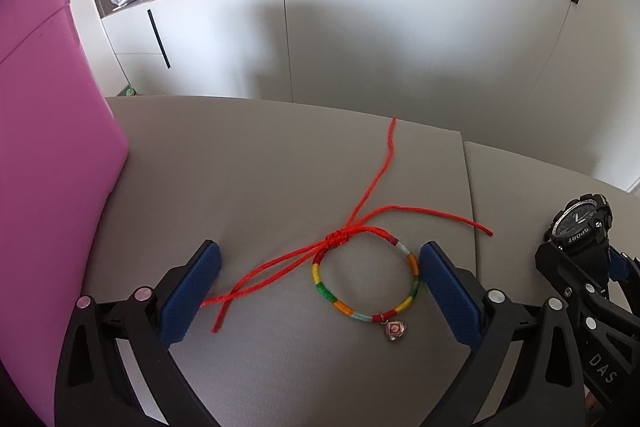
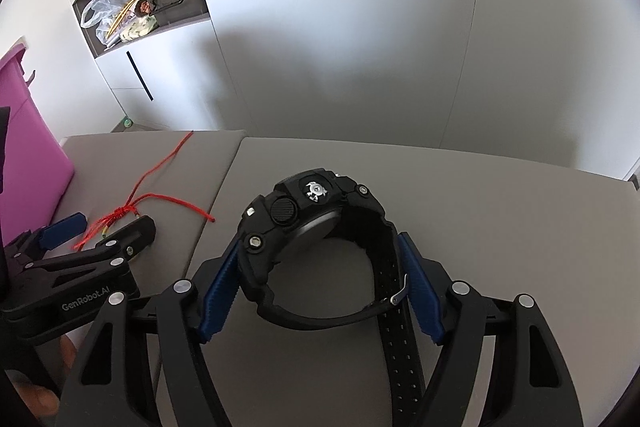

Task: Organize jewelry
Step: 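Grasp red-string bracelet with left tool while right tool grasps black wristwatch, then carry both items over the pink tub and open both tools to drop them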

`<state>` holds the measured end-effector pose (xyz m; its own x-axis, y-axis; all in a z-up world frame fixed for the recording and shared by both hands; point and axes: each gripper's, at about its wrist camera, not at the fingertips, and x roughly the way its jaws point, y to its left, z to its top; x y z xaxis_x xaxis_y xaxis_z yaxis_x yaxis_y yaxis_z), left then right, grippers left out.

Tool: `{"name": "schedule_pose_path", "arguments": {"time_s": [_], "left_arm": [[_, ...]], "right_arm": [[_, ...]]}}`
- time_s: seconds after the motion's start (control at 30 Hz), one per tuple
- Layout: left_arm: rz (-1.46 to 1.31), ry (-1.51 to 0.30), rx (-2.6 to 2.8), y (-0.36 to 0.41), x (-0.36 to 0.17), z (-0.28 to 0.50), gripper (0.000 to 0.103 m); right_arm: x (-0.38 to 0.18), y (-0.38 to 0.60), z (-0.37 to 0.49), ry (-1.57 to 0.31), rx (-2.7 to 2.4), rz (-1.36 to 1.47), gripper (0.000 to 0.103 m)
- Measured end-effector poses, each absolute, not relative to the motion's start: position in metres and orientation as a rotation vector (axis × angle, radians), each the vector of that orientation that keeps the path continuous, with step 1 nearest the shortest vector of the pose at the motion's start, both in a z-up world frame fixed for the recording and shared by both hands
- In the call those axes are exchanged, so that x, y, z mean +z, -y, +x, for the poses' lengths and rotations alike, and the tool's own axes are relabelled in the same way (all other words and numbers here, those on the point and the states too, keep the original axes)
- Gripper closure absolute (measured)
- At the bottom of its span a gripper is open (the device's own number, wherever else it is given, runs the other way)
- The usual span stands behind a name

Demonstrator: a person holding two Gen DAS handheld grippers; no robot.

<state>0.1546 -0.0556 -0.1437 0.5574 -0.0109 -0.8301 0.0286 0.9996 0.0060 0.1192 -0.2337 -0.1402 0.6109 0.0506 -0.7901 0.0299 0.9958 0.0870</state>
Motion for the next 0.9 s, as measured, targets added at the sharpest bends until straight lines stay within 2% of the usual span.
{"name": "schedule_pose_path", "arguments": {"time_s": [0.03,0.13,0.2,0.27,0.6,0.9], "left_arm": [[0.018,-0.977,-0.022,0.055,-0.143,0.153,0.013],[0.025,-0.968,-0.037,0.055,-0.139,0.149,0.038],[0.041,-0.962,-0.069,0.059,-0.135,0.142,0.076],[0.052,-0.970,-0.090,0.060,-0.133,0.137,0.096],[-0.018,-0.996,-0.158,0.046,-0.121,0.112,0.096],[-0.025,-0.958,-0.225,0.045,-0.088,0.076,0.096]], "right_arm": [[-0.140,0.233,0.119,-0.914,0.011,0.091,0.033],[-0.139,0.234,0.116,-0.912,0.008,0.101,0.033],[-0.139,0.235,0.114,-0.912,0.012,0.118,0.033],[-0.138,0.237,0.110,-0.911,0.018,0.141,0.034],[-0.134,0.250,0.082,-0.909,0.027,0.243,0.034],[-0.123,0.258,0.051,-0.907,0.014,0.310,0.034]]}}
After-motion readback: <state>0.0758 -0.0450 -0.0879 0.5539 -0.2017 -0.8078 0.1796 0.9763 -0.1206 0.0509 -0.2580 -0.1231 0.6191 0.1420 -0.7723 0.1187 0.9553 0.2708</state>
